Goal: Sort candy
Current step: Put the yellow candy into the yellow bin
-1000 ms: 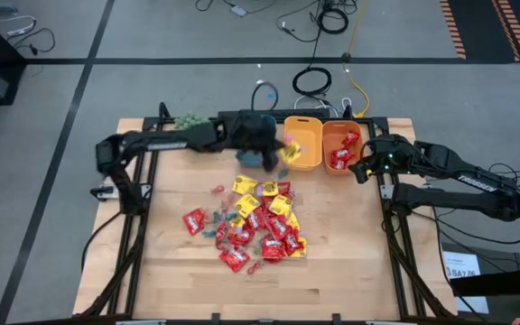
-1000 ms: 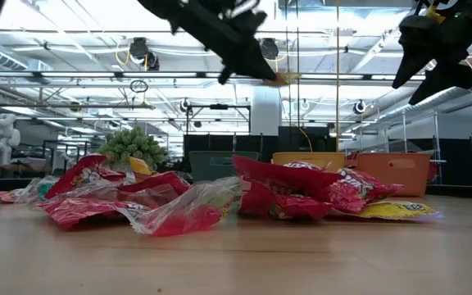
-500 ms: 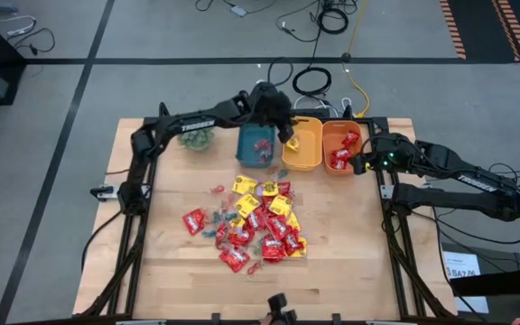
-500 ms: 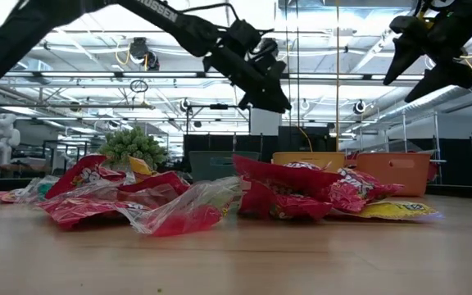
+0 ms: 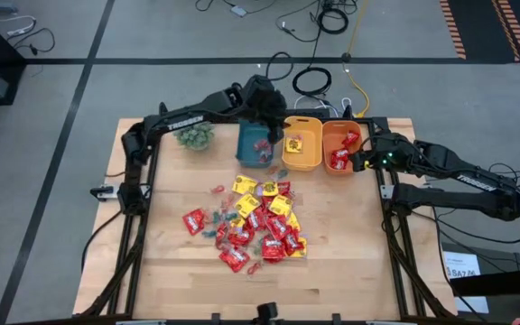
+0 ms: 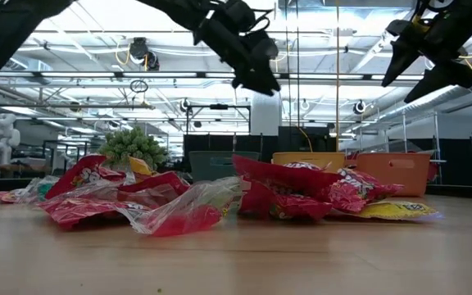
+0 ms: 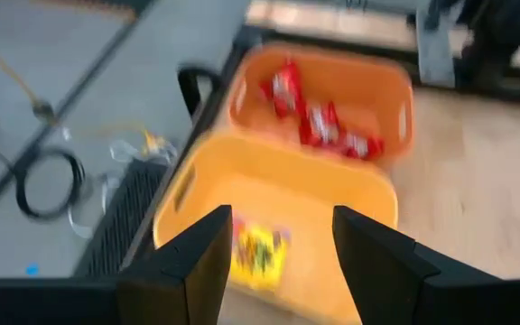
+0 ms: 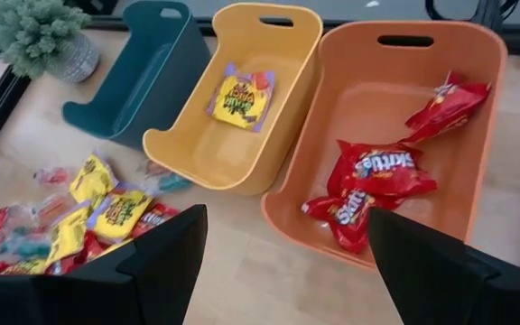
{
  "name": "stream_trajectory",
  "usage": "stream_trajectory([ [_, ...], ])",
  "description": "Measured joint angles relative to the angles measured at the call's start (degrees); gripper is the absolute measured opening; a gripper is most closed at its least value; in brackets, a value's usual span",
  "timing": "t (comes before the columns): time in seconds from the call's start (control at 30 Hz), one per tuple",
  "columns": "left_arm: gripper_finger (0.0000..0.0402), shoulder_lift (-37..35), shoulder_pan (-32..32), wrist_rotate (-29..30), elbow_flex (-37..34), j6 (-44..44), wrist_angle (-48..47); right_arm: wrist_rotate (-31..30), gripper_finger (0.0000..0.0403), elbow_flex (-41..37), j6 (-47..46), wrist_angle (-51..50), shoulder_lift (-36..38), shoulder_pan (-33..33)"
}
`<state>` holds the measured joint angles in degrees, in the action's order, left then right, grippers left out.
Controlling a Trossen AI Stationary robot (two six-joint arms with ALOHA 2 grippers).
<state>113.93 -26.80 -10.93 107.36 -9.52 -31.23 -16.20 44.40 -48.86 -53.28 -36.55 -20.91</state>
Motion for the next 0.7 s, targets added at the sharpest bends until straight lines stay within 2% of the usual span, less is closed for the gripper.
stream_trajectory([
  [0.13, 0.0202, -3.7, -1.3, -0.5, -5.3, 4.8, -2.0, -0.3, 0.0297, 0.0, 0.0, 0.0, -0.2, 0.0],
  [0.23, 0.0202, -7.7, -1.6, 1.6, -12.3, 10.2, -2.1, -0.2, 0.0297, 0.0, 0.5, 0.0, -0.4, 0.0],
  [0.37, 0.0202, -14.3, 1.5, 12.6, -23.8, 16.7, 0.0, -0.1, 0.0297, 0.0, 1.6, -0.1, -0.4, 0.0],
  [0.5, 0.0202, -21.3, 6.2, 21.8, -34.4, 27.4, 4.5, 0.4, 0.0297, 0.0, 2.4, -0.1, -0.4, 0.0],
  [0.7, 0.0202, -27.2, 14.7, 32.9, -44.4, 43.4, 4.9, 1.5, 0.0297, 0.0, 5.6, -0.1, -0.4, 0.0],
])
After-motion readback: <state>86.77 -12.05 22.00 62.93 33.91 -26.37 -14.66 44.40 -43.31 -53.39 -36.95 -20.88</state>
